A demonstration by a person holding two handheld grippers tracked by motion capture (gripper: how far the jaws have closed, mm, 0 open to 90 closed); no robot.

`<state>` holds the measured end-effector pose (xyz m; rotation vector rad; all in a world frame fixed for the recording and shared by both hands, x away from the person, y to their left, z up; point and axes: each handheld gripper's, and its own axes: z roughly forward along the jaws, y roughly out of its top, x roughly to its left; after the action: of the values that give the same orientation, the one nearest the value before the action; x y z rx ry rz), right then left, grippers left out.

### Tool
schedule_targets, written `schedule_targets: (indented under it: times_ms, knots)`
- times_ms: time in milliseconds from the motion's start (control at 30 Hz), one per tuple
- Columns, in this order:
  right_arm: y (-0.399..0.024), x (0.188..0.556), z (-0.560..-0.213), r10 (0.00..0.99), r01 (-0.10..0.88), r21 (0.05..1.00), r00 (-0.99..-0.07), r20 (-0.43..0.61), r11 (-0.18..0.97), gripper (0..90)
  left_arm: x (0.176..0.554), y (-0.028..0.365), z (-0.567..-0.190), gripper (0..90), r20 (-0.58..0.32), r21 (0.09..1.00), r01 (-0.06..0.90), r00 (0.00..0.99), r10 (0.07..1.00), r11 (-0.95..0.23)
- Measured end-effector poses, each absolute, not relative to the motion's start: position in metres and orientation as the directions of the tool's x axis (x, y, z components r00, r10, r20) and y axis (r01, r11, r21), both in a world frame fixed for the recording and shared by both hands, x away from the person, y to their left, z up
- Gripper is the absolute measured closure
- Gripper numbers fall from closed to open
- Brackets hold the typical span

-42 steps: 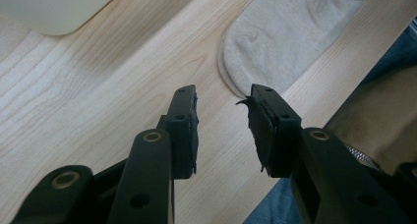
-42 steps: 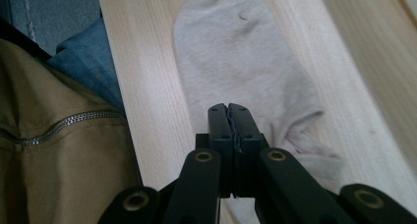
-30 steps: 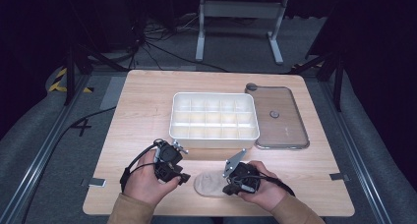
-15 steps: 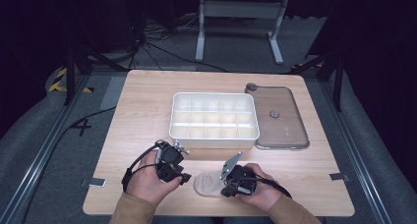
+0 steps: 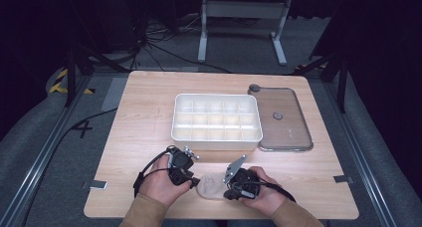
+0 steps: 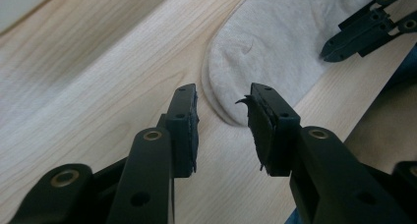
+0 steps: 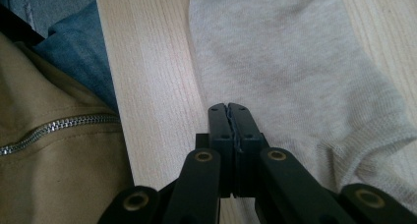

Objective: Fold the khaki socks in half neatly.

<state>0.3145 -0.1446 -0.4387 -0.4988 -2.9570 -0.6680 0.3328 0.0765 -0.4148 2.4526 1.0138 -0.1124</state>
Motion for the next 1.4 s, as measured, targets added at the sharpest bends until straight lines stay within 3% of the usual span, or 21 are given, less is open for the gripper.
schedule_targets:
  times_ms: [400,1000,1233,1400]
  knots:
    - [-0.146,0.313,-0.44,0.308,0.336,0.421,-0.942,0.135,0.843,89.8,0.337,0.065,-0.432,68.9,-0.293,0.36,0.72,0.691,0.661,-0.593]
    - [-0.148,0.314,-0.441,0.312,0.344,0.425,-0.939,0.143,0.837,89.7,0.335,0.055,-0.439,70.0,-0.242,0.323,0.714,0.697,0.675,-0.621]
    - [-0.148,0.313,-0.44,0.305,0.337,0.424,-0.941,0.145,0.84,89.8,0.332,0.051,-0.439,82.4,-0.236,0.322,0.711,0.7,0.675,-0.625]
    - [-0.148,0.313,-0.44,0.304,0.336,0.426,-0.942,0.144,0.84,89.9,0.331,0.05,-0.437,85.0,-0.238,0.324,0.711,0.7,0.673,-0.625]
